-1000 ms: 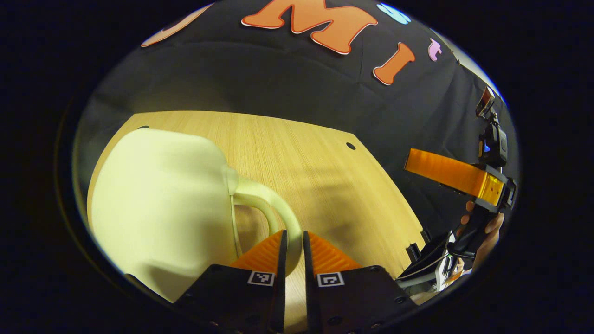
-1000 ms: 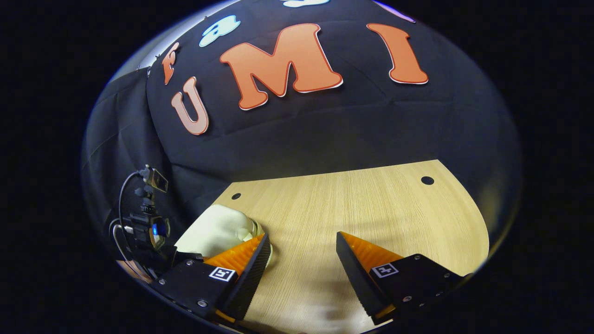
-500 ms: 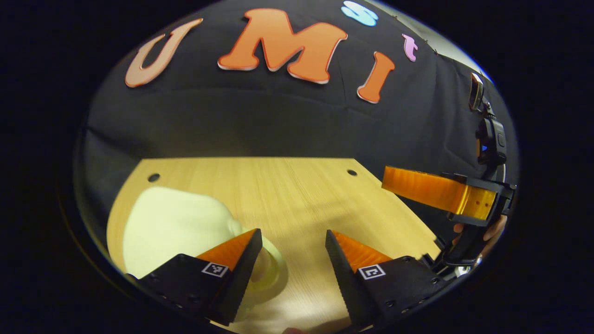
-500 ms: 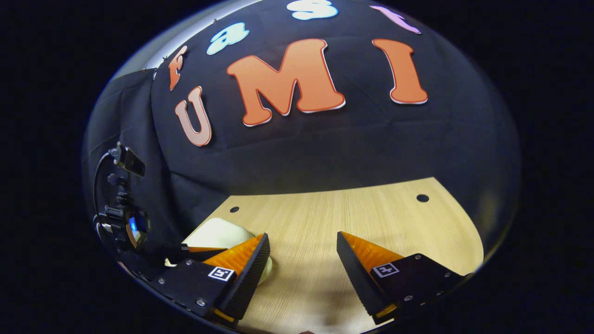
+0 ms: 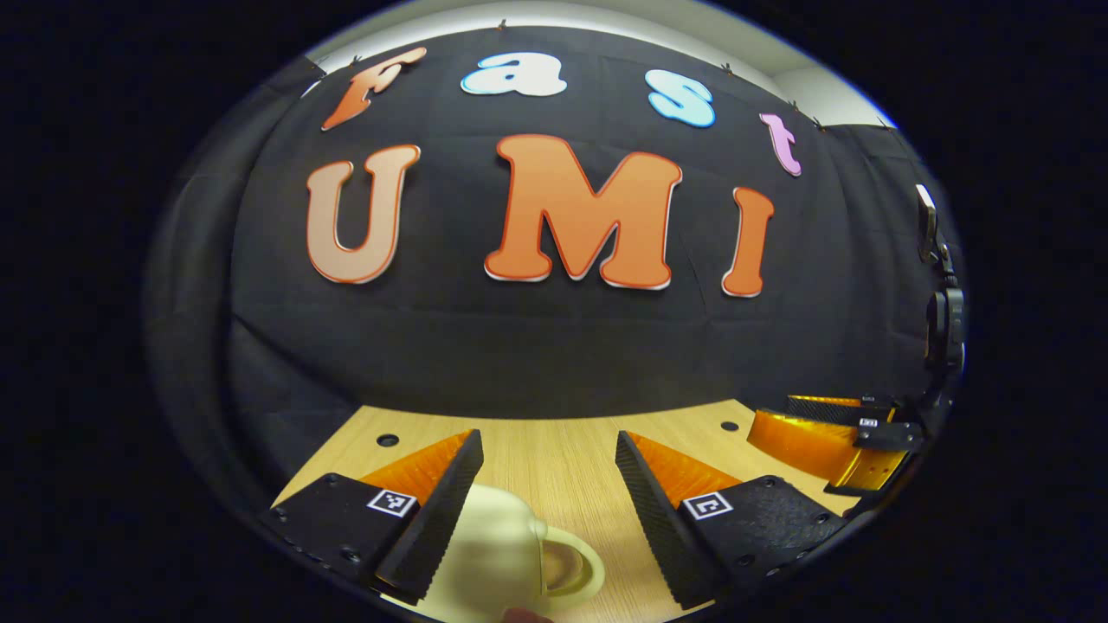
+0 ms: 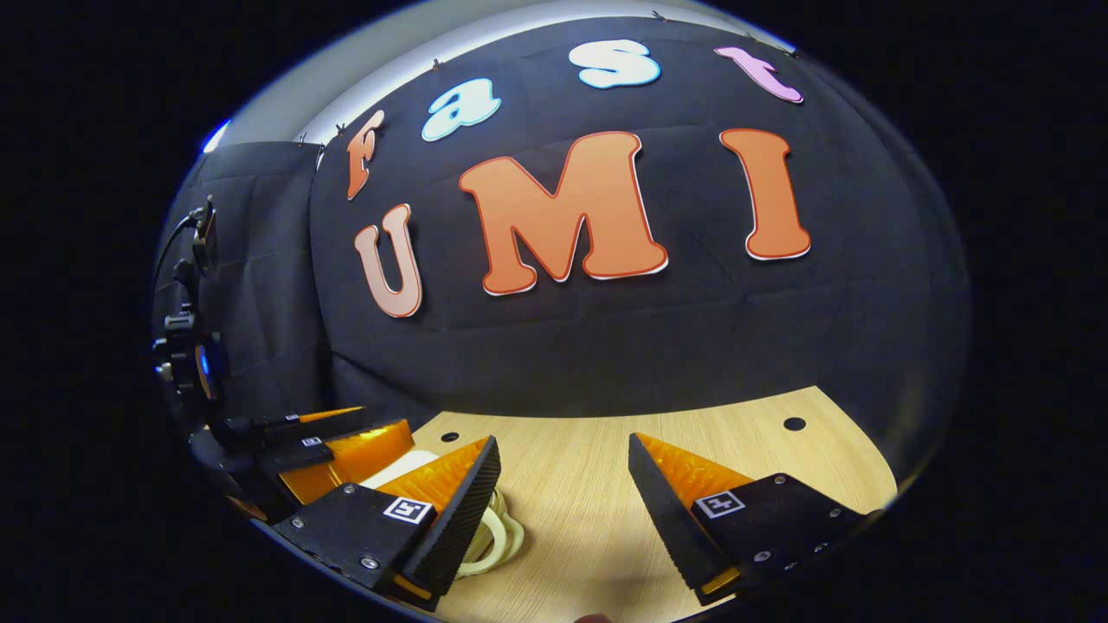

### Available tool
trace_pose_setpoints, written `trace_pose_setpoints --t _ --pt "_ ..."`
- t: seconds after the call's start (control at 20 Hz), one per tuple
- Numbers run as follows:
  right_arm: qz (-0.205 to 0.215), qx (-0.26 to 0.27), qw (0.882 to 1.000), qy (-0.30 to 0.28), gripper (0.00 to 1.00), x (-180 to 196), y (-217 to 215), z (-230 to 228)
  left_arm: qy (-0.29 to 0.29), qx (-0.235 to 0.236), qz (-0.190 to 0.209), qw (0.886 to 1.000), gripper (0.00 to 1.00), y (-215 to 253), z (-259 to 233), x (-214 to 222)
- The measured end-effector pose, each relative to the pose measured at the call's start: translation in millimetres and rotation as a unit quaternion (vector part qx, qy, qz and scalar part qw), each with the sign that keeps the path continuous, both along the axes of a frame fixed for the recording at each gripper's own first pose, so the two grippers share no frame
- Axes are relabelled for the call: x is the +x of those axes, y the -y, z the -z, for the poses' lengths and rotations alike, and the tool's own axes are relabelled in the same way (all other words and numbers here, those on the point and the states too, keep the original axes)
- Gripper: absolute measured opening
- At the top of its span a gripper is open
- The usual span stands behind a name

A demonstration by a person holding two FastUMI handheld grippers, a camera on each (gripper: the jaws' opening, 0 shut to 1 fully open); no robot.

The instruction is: First open the suitcase, pack the skin care products into it, and then close the suitcase.

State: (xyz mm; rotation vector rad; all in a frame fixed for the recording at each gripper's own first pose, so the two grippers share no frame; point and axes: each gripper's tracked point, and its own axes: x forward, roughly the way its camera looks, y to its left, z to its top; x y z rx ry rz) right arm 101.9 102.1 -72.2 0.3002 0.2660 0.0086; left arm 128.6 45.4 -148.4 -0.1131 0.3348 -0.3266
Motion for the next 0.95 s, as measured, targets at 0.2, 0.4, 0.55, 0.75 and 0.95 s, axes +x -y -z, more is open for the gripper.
trace_pose_setpoints --t 0.2,0.4,0.55,0.75,0.95 --pt "0.021 -0.032 0.999 0.032 0.95 3 9 -27 0.058 -0.004 -0.026 0.998 0.96 -6 -36 1" --pt "0.018 -0.063 0.995 0.069 0.94 1 7 -52 0.097 0.021 -0.064 0.993 0.96 -28 -68 3" --pt "0.026 -0.071 0.994 0.073 0.94 -2 7 -58 0.122 0.026 -0.064 0.990 0.95 -25 -87 0" --pt "0.048 -0.076 0.993 0.078 0.94 -4 4 -64 0.134 0.022 -0.064 0.989 0.92 -35 -97 -1" --pt "0.067 -0.076 0.993 0.068 0.94 -10 -3 -67 0.161 0.021 -0.047 0.986 0.92 -37 -114 1"
